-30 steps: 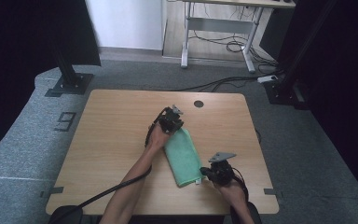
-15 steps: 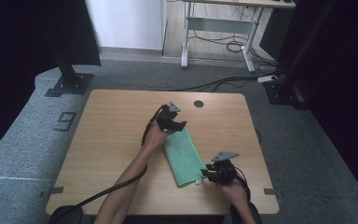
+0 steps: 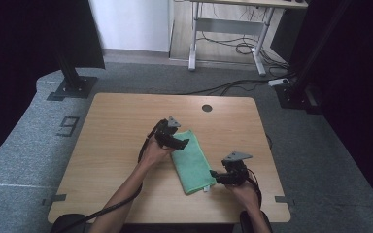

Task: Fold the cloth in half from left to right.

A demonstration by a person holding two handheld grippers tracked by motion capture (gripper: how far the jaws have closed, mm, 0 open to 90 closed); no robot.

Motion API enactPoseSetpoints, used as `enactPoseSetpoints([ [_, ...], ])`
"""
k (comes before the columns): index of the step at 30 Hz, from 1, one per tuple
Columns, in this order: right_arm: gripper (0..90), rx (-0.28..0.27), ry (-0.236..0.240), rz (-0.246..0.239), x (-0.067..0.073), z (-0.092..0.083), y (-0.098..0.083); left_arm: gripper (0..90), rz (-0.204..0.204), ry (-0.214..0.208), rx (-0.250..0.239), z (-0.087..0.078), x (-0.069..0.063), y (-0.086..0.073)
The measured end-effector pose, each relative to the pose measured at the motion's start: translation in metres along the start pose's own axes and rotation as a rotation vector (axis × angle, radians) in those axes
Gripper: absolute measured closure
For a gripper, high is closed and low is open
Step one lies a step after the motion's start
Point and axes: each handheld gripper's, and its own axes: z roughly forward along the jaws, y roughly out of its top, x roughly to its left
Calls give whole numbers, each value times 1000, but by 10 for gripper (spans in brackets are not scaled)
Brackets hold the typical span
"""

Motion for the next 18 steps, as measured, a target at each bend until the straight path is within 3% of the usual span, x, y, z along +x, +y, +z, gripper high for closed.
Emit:
enactPoseSetpoints([
  [8, 287, 34, 2, -46, -6, 10, -2, 68, -3, 8, 21, -20, -10, -33],
  [9, 287, 41, 8, -51, -6, 12, -3, 68, -26, 0, 16, -23, -14, -40],
  [12, 287, 61, 7, -64, -5, 15, -5, 68, -46, -16, 24, -25, -21, -49],
  [18, 284, 77, 2, -59, -8, 15, -9, 68, -14, 26, 72, -19, -34, -62],
])
